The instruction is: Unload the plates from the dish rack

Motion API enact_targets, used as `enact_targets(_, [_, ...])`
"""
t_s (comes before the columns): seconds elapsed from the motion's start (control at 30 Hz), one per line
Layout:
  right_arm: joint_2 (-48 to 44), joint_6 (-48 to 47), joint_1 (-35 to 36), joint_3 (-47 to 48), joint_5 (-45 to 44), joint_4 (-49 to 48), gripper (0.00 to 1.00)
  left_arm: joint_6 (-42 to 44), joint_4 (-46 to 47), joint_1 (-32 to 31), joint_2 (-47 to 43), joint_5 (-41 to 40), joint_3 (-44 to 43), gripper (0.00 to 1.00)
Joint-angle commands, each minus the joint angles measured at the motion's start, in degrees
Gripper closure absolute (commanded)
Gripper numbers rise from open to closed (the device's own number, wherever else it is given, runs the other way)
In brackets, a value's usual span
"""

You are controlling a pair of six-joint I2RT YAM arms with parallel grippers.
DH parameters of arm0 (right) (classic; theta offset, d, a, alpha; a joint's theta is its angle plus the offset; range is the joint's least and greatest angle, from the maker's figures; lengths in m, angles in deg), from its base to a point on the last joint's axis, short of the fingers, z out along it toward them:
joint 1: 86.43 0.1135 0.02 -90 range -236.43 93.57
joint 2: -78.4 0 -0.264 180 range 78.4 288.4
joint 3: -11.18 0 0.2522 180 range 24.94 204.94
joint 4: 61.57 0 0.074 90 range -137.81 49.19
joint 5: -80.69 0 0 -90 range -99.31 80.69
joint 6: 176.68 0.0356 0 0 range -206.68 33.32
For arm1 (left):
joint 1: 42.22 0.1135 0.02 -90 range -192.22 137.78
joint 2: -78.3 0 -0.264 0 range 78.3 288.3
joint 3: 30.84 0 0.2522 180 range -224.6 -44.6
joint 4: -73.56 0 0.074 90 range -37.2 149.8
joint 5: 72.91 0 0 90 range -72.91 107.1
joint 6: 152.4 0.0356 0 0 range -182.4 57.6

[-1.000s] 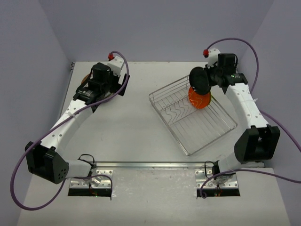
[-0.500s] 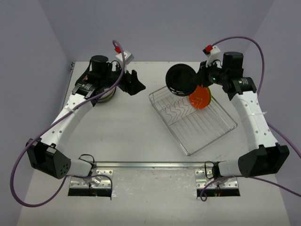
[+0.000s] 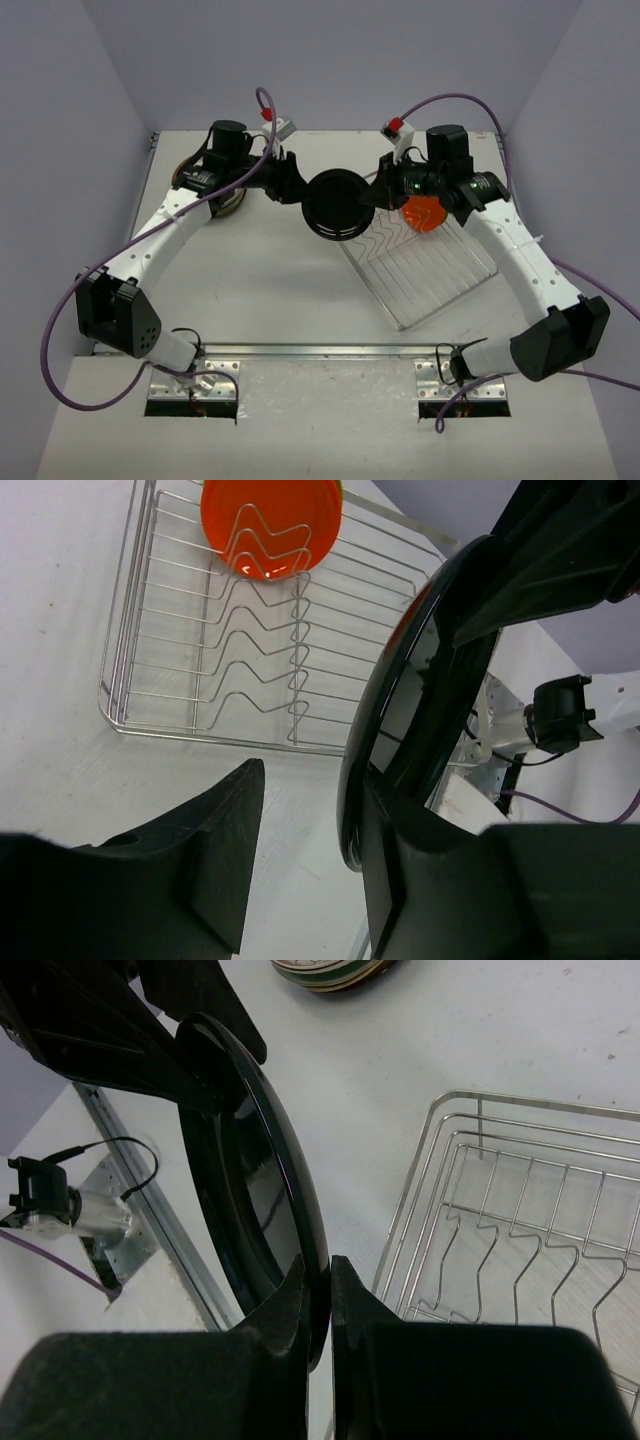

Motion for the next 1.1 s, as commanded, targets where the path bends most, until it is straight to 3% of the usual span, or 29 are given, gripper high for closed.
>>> enact_targets(0.0, [0.39, 1.6, -0.06, 1.18, 2.01, -4.13, 1.0, -0.78, 2.55, -0.4, 0.19, 3.92, 0.8, 0.69])
enact_targets(0.1, [0.71, 2.04, -0.04, 0.77, 2.4, -4.45, 1.0, -1.17, 2.96, -0.27, 0.61, 5.75, 1.35, 0.82])
enact_targets(0.17, [0.94, 2.49, 0.02, 0.47, 3.08, -4.75, 1.0, -1.09, 2.8, -0.17, 0.99, 6.38, 1.37, 0.98])
enact_targets(0.27, [1.12, 3.22, -0.05, 0.56, 2.73, -4.75, 0.95, -0.92, 2.09, 0.96, 1.26, 7.22, 1.35, 1.0])
enact_targets(0.33, [1.38, 3.47, 0.03, 0.81, 2.31, -4.32, 0.8, -0.67, 1.24, 2.08, 1.86, 8.82, 1.26, 1.0])
enact_targets(0.37, [1.46, 3.64, -0.05, 1.07, 1.79, -3.89, 0.55, -0.57, 0.03, 4.07, 2.22, 9.86, 1.01, 1.0])
enact_targets(0.4, [1.38, 3.65, 0.03, 1.0, 0.0, -3.71, 0.44, 0.02, -0.68, 5.46, 2.98, 10.65, 1.0, 1.0])
enact_targets(0.47, [1.04, 3.65, -0.23, 0.49, -2.29, -3.62, 0.24, 1.48, -4.06, 10.55, 4.12, 12.19, 0.75, 1.0])
enact_targets(0.5, [0.71, 3.57, -0.31, 0.31, -4.17, -3.53, 0.2, 3.97, -5.55, 13.45, 5.02, 12.34, 0.74, 1.0])
enact_targets(0.7, [1.03, 3.74, -3.21, -0.59, -7.89, -3.26, 0.16, 16.35, -12.7, 16.2, 6.09, 3.66, 4.61, 1.0])
enact_targets(1.07, [6.68, 1.59, -12.17, 1.89, -13.44, 1.75, 0.17, 15.27, -7.64, 16.5, 15.58, -6.9, 9.58, 1.0])
